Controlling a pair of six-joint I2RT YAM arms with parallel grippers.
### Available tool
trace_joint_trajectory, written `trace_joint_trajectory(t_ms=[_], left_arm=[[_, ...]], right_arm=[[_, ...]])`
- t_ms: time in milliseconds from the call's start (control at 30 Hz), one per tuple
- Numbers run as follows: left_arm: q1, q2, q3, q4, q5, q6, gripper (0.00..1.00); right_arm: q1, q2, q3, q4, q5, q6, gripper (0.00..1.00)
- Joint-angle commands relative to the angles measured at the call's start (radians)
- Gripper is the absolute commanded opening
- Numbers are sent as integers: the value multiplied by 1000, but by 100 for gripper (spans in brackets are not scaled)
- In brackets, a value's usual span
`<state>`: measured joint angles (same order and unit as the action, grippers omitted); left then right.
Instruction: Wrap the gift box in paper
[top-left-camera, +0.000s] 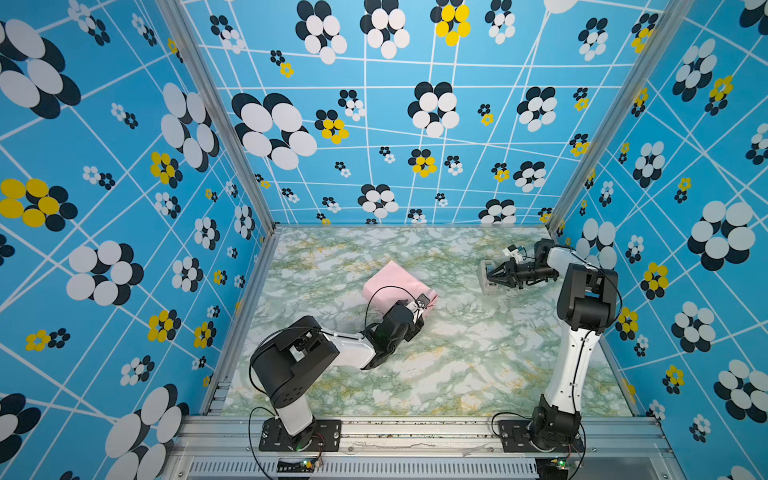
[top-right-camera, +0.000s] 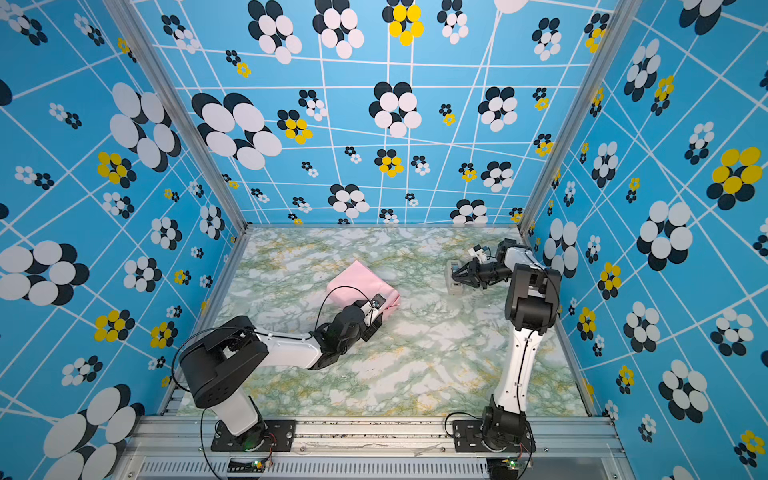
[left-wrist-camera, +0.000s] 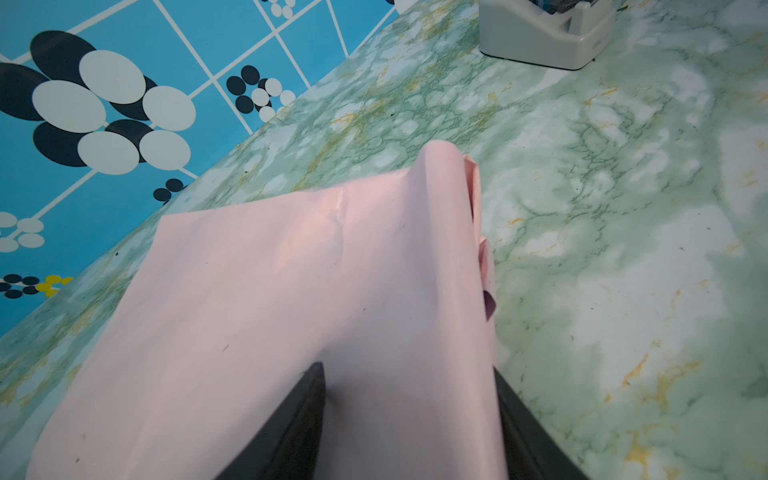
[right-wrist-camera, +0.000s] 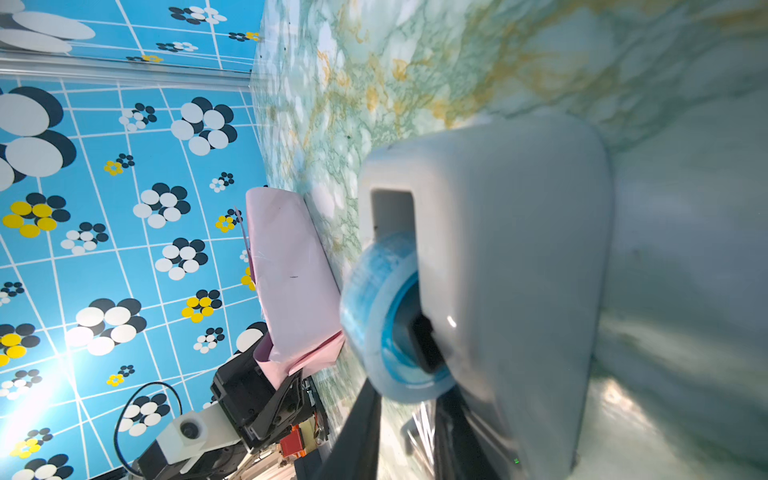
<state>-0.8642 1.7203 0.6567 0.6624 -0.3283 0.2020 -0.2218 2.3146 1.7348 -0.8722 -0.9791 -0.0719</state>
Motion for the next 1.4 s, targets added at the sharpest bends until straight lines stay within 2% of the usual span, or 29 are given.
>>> trace_joint_trajectory(t_ms=[0,200,367,600,900,1367], left_arm=[[27,63,-29,-187,18,-24,59],[27,68,-28,-184,22,-29,59],[28,68,-29,-184,18,-27,59],[28,63,-32,-184,15,-27,59],[27,61,-34,-183,14,-27,59],[28,58,-42,-176,14,-33,59]], right_arm=[[6,44,-16,-37,-6,3,21],[-6,31,-35,-13,-43,18,12],[-9,24,-41,-4,-78,23,0],[-10,-29,-80,46,-137,57,0],[-19,-115,-198,211,-174,219,0],[-36,-194,-285,348,-222,374,0]])
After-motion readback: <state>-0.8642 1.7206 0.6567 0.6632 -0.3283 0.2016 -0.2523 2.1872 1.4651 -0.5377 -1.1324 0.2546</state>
